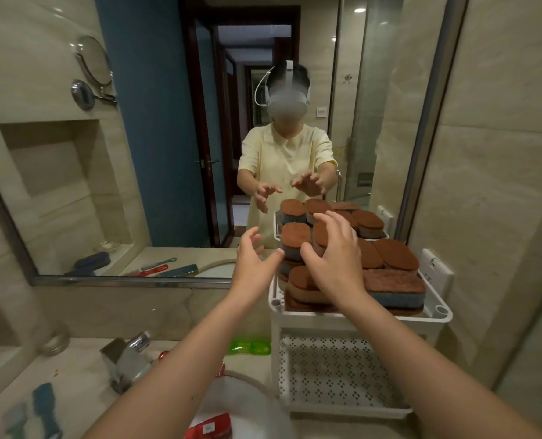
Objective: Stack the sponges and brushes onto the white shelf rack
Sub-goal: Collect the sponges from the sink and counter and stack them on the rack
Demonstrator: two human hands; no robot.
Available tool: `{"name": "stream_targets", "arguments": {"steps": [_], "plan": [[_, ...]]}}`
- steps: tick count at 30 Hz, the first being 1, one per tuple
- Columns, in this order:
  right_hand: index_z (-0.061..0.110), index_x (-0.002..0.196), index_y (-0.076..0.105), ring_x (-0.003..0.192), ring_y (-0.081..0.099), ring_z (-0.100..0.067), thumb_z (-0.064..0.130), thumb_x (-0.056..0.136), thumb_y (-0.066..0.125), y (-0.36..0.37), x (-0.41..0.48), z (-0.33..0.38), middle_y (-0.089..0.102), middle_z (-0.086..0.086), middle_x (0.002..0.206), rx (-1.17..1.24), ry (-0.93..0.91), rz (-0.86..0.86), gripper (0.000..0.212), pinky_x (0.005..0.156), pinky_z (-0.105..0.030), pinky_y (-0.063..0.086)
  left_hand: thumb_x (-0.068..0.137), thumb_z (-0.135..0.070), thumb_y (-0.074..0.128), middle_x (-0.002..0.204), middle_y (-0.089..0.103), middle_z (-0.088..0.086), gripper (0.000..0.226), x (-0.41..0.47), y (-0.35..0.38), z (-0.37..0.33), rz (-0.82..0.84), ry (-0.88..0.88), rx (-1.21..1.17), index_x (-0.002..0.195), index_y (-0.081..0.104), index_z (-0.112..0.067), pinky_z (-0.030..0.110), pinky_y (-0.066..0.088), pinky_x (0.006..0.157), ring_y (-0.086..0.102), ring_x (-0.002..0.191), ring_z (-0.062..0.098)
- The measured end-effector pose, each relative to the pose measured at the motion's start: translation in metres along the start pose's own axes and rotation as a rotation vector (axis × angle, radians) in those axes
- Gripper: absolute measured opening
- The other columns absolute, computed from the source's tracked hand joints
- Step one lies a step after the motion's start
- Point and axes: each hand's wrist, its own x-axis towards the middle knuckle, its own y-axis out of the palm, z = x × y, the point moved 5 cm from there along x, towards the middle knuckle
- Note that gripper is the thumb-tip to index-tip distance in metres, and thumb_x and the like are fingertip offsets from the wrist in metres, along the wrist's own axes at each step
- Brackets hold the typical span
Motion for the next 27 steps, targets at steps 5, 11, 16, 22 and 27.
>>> {"name": "stream_targets", "arguments": {"steps": [5, 11, 16, 22, 27], "plan": [[0.026, 0.133, 0.048, 0.128, 0.041, -0.008, 0.022, 0.086, 0.060, 0.032, -0.028, 0.046, 0.044, 0.009, 0.138, 0.208, -0.099, 0.102, 0.049, 0.105, -0.031, 0.040, 0.090, -0.019, 0.061, 0.122, 0.054, -0.014, 0.039, -0.030, -0.057, 0.014, -0.153, 0.026, -0.079, 0.125, 0.049, -0.033, 0.009, 0.041, 0.067, 0.054, 0.095, -0.011], [0.029, 0.135, 0.047, 0.125, 0.045, -0.007, 0.023, 0.085, 0.061, 0.108, -0.070, 0.095, 0.052, 0.011, 0.135, 0.224, -0.126, 0.298, 0.052, 0.104, -0.027, 0.039, 0.090, -0.006, 0.058, 0.114, 0.062, -0.009, 0.031, -0.062, -0.143, 0.043, -0.329, -0.032, -0.046, 0.116, 0.060, -0.023, 0.033, 0.051, 0.094, 0.057, 0.105, 0.003], [0.030, 0.135, 0.047, 0.124, 0.046, -0.006, 0.024, 0.086, 0.059, 0.175, -0.106, 0.133, 0.052, 0.012, 0.135, 0.287, -0.127, 0.438, 0.051, 0.105, -0.033, 0.042, 0.090, -0.008, 0.056, 0.108, 0.062, -0.015, 0.029, -0.091, -0.225, 0.079, -0.450, -0.145, 0.011, 0.103, 0.061, -0.033, 0.034, 0.053, 0.090, 0.060, 0.103, 0.007], [0.031, 0.135, 0.047, 0.125, 0.046, -0.010, 0.023, 0.084, 0.059, 0.251, -0.142, 0.181, 0.048, 0.010, 0.136, 0.347, -0.150, 0.583, 0.053, 0.101, -0.033, 0.044, 0.085, 0.001, 0.056, 0.106, 0.067, -0.003, 0.029, -0.119, -0.317, 0.120, -0.584, -0.249, 0.035, 0.101, 0.064, -0.022, 0.037, 0.052, 0.087, 0.064, 0.093, 0.017], [0.031, 0.137, 0.044, 0.121, 0.051, -0.013, 0.029, 0.084, 0.056, 0.320, -0.167, 0.223, 0.044, 0.008, 0.140, 0.362, -0.161, 0.728, 0.054, 0.099, -0.037, 0.046, 0.085, -0.001, 0.056, 0.103, 0.066, -0.010, 0.029, -0.130, -0.393, 0.153, -0.644, -0.305, 0.108, 0.098, 0.062, -0.026, 0.023, 0.049, 0.078, 0.063, 0.089, 0.007]]}}
